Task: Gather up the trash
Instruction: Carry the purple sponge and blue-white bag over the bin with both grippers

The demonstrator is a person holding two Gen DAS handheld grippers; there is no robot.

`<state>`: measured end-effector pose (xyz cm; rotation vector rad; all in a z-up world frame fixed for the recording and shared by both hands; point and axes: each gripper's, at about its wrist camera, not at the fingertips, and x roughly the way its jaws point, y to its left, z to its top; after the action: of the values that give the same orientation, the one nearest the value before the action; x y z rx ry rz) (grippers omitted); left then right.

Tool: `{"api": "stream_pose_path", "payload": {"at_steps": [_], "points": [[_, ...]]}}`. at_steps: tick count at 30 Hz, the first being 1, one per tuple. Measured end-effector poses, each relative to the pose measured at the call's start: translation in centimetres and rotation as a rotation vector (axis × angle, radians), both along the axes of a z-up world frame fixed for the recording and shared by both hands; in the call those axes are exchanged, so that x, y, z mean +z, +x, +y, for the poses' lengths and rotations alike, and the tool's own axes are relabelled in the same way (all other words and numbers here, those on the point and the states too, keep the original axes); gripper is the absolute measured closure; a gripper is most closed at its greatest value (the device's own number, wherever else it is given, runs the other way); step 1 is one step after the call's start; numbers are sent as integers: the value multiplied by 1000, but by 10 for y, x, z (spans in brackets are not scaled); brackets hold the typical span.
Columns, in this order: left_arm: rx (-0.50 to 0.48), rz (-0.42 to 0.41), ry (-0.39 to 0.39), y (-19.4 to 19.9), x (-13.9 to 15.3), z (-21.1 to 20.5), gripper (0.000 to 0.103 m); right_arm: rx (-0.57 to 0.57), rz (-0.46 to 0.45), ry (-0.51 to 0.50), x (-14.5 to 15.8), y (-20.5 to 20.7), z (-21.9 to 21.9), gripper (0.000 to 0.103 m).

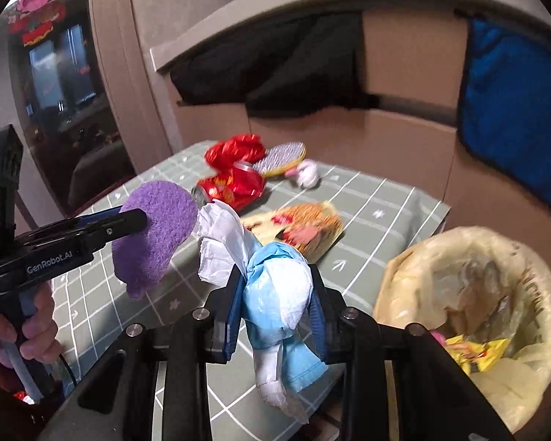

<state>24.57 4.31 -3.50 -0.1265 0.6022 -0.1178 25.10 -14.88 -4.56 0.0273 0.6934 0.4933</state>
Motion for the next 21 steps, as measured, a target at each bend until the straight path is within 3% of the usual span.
{"api": "stream_pose_path", "payload": {"at_steps": [10,21], "points": [[-167,-145,-44,-9,60,-65,68,-159,-126,34,50,-22,-63,74],[-362,-129,-103,-8,66,-148,68,-339,-205,3,79,-64,-141,74]]}}
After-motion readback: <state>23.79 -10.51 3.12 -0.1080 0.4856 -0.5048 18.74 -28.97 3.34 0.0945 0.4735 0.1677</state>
